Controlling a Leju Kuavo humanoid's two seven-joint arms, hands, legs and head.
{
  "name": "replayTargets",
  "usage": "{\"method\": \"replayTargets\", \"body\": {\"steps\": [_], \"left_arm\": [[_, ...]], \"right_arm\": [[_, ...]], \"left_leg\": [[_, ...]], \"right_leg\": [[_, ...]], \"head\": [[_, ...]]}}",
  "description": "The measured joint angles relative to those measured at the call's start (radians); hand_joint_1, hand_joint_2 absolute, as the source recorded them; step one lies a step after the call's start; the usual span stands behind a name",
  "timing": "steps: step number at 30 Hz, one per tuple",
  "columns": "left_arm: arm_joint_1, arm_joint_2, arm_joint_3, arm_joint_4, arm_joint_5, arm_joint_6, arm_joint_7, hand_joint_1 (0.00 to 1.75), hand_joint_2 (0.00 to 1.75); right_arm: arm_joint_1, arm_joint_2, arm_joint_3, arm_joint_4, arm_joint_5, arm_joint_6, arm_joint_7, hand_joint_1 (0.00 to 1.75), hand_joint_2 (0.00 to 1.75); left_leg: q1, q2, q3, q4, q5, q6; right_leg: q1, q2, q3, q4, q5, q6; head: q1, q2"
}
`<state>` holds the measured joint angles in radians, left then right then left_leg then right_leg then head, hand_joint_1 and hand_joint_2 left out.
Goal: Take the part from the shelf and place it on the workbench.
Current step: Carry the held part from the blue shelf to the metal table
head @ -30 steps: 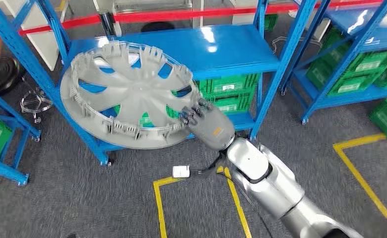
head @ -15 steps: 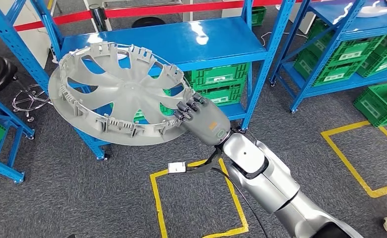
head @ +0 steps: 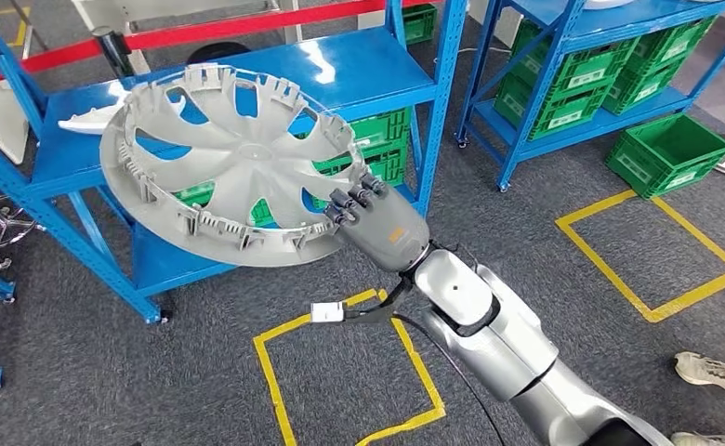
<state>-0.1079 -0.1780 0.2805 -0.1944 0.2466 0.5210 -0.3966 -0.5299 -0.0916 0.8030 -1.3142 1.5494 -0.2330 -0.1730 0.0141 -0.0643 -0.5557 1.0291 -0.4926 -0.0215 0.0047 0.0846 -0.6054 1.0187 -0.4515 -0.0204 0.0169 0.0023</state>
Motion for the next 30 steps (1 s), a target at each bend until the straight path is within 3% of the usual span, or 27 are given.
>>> {"method": "replayTargets", "body": {"steps": [2, 4, 7, 8, 9, 10, 12, 14, 15, 17, 18, 20, 22, 23, 24, 25, 26, 28, 30], "left_arm": [[0.000, -0.001, 0.001, 0.000, 0.000, 0.000, 0.001, 0.00, 1.75], [-0.001, -0.002, 0.003, 0.000, 0.000, 0.000, 0.002, 0.00, 1.75], [0.003, -0.004, 0.006, 0.000, 0.000, 0.001, 0.002, 0.00, 1.75], [0.004, -0.004, 0.007, 0.000, 0.000, 0.002, 0.002, 0.00, 1.75], [0.004, -0.004, 0.007, 0.000, 0.000, 0.003, 0.002, 0.00, 1.75], [0.003, -0.004, 0.008, 0.000, 0.000, 0.004, 0.002, 0.00, 1.75], [0.002, -0.005, 0.008, 0.000, -0.001, 0.005, 0.003, 0.00, 1.75], [0.000, -0.006, 0.008, -0.001, -0.001, 0.005, 0.004, 0.00, 1.75], [0.000, -0.006, 0.008, -0.001, -0.001, 0.005, 0.005, 0.00, 1.75], [-0.002, -0.006, 0.008, -0.001, 0.000, 0.006, 0.005, 0.00, 1.75], [-0.003, -0.006, 0.008, -0.001, 0.000, 0.006, 0.005, 0.00, 1.75], [-0.005, -0.006, 0.009, -0.001, 0.005, 0.008, 0.005, 0.00, 1.75], [-0.003, -0.006, 0.011, -0.001, 0.010, 0.010, 0.005, 0.00, 1.75], [-0.002, -0.006, 0.013, 0.000, 0.012, 0.010, 0.005, 0.00, 1.75], [-0.001, -0.006, 0.014, 0.000, 0.014, 0.011, 0.004, 0.00, 1.75], [0.000, -0.006, 0.015, 0.000, 0.015, 0.011, 0.004, 0.00, 1.75], [-0.001, -0.005, 0.016, 0.000, 0.016, 0.011, 0.004, 0.00, 1.75], [-0.002, -0.005, 0.016, 0.000, 0.017, 0.012, 0.002, 0.00, 1.75], [-0.003, -0.004, 0.017, 0.000, 0.019, 0.014, -0.001, 0.00, 1.75]], "right_arm": [[0.000, 0.002, 0.000, 0.000, 0.002, 0.004, 0.000, 1.75, 1.75], [-0.001, 0.002, -0.001, 0.000, 0.004, 0.011, 0.000, 1.75, 1.75], [-0.001, 0.003, 0.000, 0.002, 0.004, 0.018, -0.001, 1.75, 1.75], [0.000, 0.003, 0.001, 0.003, 0.004, 0.019, -0.001, 1.75, 1.75], [0.000, 0.003, 0.001, 0.005, 0.004, 0.020, -0.001, 1.75, 1.75], [0.001, 0.003, 0.001, 0.006, 0.004, 0.021, -0.001, 1.75, 1.75], [0.000, 0.003, 0.001, 0.006, 0.005, 0.023, -0.001, 1.75, 1.75], [0.000, 0.003, 0.000, 0.007, 0.004, 0.023, -0.001, 1.75, 1.75], [0.000, 0.003, 0.000, 0.007, 0.004, 0.023, -0.001, 1.75, 1.75], [0.000, 0.003, 0.000, 0.007, 0.004, 0.024, -0.001, 1.75, 1.75], [0.000, 0.002, -0.001, 0.006, 0.004, 0.025, -0.001, 1.75, 1.75], [-0.002, 0.003, -0.001, 0.006, 0.004, 0.027, -0.001, 1.75, 1.75], [-0.006, 0.006, -0.002, 0.006, 0.005, 0.030, -0.001, 1.75, 1.75], [-0.008, 0.007, -0.001, 0.006, 0.005, 0.031, -0.002, 1.75, 1.75], [-0.012, 0.007, -0.001, 0.006, 0.005, 0.032, -0.003, 1.75, 1.75], [-0.016, 0.007, -0.001, 0.007, 0.005, 0.034, -0.003, 1.75, 1.75], [-0.020, 0.009, -0.001, 0.007, 0.005, 0.034, -0.004, 1.75, 1.75], [-0.030, 0.014, 0.000, 0.007, 0.005, 0.035, -0.004, 1.75, 1.75], [-0.039, 0.022, 0.002, 0.007, 0.005, 0.036, -0.004, 1.75, 1.75]], "left_leg": [[0.002, 0.019, -0.001, -0.010, 0.004, 0.007], [0.007, 0.040, -0.001, -0.019, 0.009, 0.019], [0.008, 0.074, -0.005, -0.021, 0.012, 0.028], [0.008, 0.086, -0.006, -0.020, 0.012, 0.027], [0.009, 0.098, -0.007, -0.018, 0.011, 0.027], [0.010, 0.110, -0.007, -0.016, 0.010, 0.025], [0.012, 0.129, -0.006, -0.011, 0.005, 0.017], [0.009, 0.144, -0.007, -0.006, 0.000, 0.006], [0.006, 0.151, -0.006, -0.005, -0.001, 0.000], [0.005, 0.166, -0.004, -0.009, -0.001, -0.013], [0.007, 0.162, -0.005, -0.006, -0.006, -0.018], [0.010, 0.123, -0.030, 0.051, -0.046, -0.023], [0.009, 0.081, -0.090, 0.183, -0.110, -0.024], [0.008, 0.072, -0.120, 0.244, -0.129, -0.023], [0.007, 0.068, -0.138, 0.275, -0.130, -0.022], [0.006, 0.066, -0.137, 0.266, -0.109, -0.020], [0.007, 0.061, -0.118, 0.218, -0.074, -0.017], [0.009, 0.022, -0.062, 0.085, -0.012, -0.012], [0.010, -0.011, -0.032, 0.018, 0.001, -0.008]], "right_leg": [[-0.002, 0.016, -0.006, 0.000, 0.005, 0.012], [0.000, -0.009, -0.026, 0.033, -0.018, 0.023], [-0.006, -0.066, -0.113, 0.214, -0.105, 0.040], [-0.011, -0.073, -0.137, 0.265, -0.119, 0.045], [-0.015, -0.077, -0.145, 0.283, -0.116, 0.048], [-0.018, -0.082, -0.132, 0.258, -0.094, 0.051], [-0.020, -0.111, -0.061, 0.122, -0.033, 0.053], [-0.014, -0.139, -0.012, 0.020, -0.004, 0.045], [-0.010, -0.143, -0.008, 0.006, -0.005, 0.039], [-0.007, -0.122, -0.013, 0.006, -0.001, 0.024], [-0.009, -0.113, -0.014, 0.003, 0.001, 0.017], [-0.015, -0.095, -0.013, -0.003, 0.007, 0.003], [-0.014, -0.074, -0.015, -0.003, 0.010, -0.004], [-0.012, -0.061, -0.015, -0.002, 0.010, -0.005], [-0.011, -0.048, -0.015, -0.001, 0.010, -0.005], [-0.010, -0.034, -0.015, 0.001, 0.010, -0.005], [-0.009, -0.020, -0.015, 0.004, 0.010, -0.005], [-0.009, 0.005, -0.019, 0.012, 0.008, 0.001], [-0.012, 0.028, -0.029, 0.018, 0.010, 0.012]], "head": [[-0.001, 0.000], [0.003, 0.000], [0.010, 0.000], [0.010, 0.000], [0.010, 0.000], [0.010, 0.000], [0.011, 0.000], [0.011, 0.000], [0.012, 0.000], [0.011, 0.000], [0.011, 0.000], [0.009, 0.000], [0.006, 0.000], [0.006, 0.000], [0.006, 0.000], [0.006, 0.000], [0.006, 0.000], [0.006, 0.000], [0.006, 0.000]]}}
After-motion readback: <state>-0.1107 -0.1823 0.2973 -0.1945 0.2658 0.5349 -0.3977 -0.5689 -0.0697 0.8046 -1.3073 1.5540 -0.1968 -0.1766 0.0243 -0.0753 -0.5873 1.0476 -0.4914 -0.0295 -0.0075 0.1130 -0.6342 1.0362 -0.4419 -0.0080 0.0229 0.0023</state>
